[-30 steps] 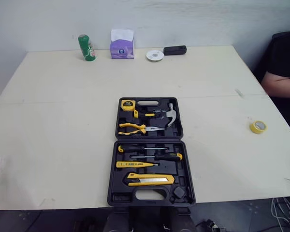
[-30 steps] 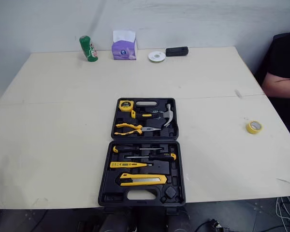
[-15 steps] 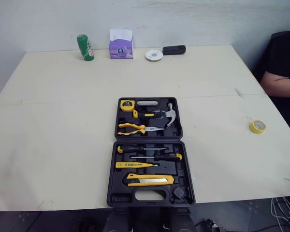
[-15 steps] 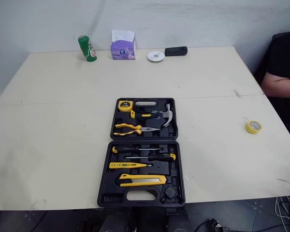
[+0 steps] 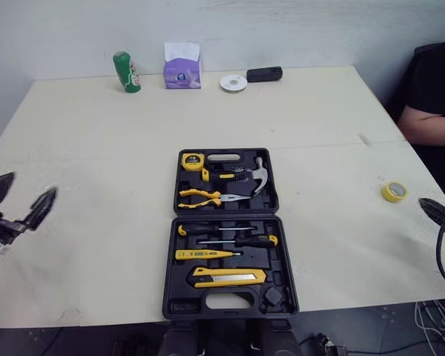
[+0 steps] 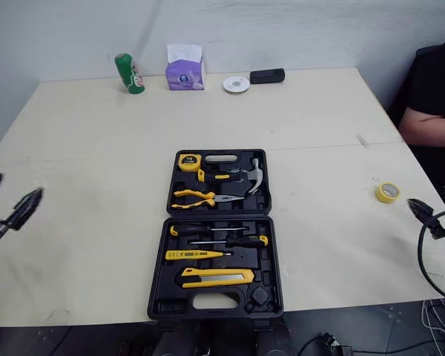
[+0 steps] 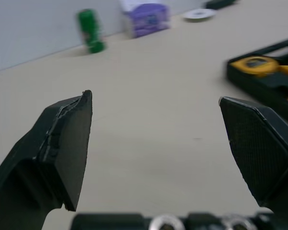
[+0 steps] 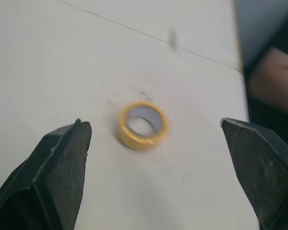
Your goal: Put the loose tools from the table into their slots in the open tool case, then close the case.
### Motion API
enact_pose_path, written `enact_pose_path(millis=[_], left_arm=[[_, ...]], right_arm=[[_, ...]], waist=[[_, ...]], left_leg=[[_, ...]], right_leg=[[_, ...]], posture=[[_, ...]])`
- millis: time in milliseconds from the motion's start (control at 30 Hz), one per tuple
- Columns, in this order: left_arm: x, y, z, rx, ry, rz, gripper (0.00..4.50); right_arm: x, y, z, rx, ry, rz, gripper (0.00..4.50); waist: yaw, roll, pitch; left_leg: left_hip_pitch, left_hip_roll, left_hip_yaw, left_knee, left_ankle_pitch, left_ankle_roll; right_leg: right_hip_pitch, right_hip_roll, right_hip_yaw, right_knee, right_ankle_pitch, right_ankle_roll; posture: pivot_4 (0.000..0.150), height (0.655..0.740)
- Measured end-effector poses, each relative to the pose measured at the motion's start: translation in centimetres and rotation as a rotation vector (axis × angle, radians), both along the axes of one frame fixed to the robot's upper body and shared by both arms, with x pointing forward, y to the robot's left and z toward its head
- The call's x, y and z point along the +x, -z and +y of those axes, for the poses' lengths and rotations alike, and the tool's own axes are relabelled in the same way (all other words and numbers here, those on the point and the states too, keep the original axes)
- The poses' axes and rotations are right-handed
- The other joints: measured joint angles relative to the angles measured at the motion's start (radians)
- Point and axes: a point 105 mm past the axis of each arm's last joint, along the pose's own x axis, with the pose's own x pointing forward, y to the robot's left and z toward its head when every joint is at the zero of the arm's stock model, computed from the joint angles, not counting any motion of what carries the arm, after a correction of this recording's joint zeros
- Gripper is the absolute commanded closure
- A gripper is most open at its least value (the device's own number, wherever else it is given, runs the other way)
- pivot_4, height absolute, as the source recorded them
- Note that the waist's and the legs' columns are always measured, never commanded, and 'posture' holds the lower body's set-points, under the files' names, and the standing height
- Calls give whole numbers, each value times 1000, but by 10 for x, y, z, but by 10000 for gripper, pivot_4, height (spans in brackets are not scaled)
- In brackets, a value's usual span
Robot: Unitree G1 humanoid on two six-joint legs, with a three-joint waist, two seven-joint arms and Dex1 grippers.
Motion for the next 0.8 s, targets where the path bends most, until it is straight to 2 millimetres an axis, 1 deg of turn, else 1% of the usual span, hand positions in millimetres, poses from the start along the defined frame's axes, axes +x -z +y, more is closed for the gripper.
enact_pose_path(millis=[33,133,167,200,300,333,400,467,533,633,733,800], left_arm=[[1,-1,-10,7,66,28,674],[1,-6,-31,28,198,63,674],[2,-7,-40,40,251,86,674],[2,-8,-53,51,326,106,674],[1,-17,-84,69,483,100,674],[1,-19,-91,71,515,96,674],[-1,-19,-103,71,573,108,674],[-2,-18,-120,68,632,113,674],[-6,-16,-138,70,693,115,674],[-8,-14,-150,62,728,123,674],[-10,-17,-163,49,755,118,674],[-11,-19,-167,40,766,113,674]], right_arm=[[2,-4,5,-15,-43,37,0],[6,-13,14,-42,-117,93,0],[10,-12,20,-54,-149,130,0],[16,-8,28,-68,-188,184,0],[26,-6,46,-126,-285,273,0],[26,-7,49,-150,-308,294,0],[29,-8,54,-188,-355,341,0],[32,-8,53,-222,-374,390,0],[39,-11,49,-277,-369,449,0],[45,-13,37,-319,-322,525,0],[54,-17,26,-374,-262,572,0],[58,-17,22,-401,-237,599,0]], waist=[[0,0,0],[0,0,1],[-1,0,1],[-3,1,1],[-2,5,4],[-2,7,5],[-2,8,5],[-2,8,6],[-2,7,6],[-3,7,7],[-4,7,7],[-4,7,7]], left_leg=[[0,0,0,0,0,0],[0,0,0,0,0,0],[0,0,0,0,0,0],[0,0,0,1,1,-1],[-2,0,1,1,3,-3],[-2,0,1,0,5,0],[-3,0,2,0,6,0],[-6,0,3,0,6,0],[-12,0,5,3,8,1],[-12,0,5,6,9,1],[-12,0,5,7,10,0],[-12,0,5,7,11,-2]], right_leg=[[0,0,0,0,0,0],[0,0,0,0,0,0],[0,0,0,1,0,0],[-1,0,0,1,0,0],[-2,0,1,1,0,0],[-3,0,1,1,0,0],[-5,2,1,1,0,0],[-7,3,2,1,0,0],[-13,3,3,3,0,1],[-13,3,4,4,0,1],[-13,4,5,5,0,1],[-13,5,5,6,0,1]], posture=[[1500,7400],[1500,7400],[1500,7400],[1500,7400],[1500,7400],[1500,7400],[1500,7400],[1500,7400],[1500,7400],[1500,7400],[1500,7400],[1500,7400]])
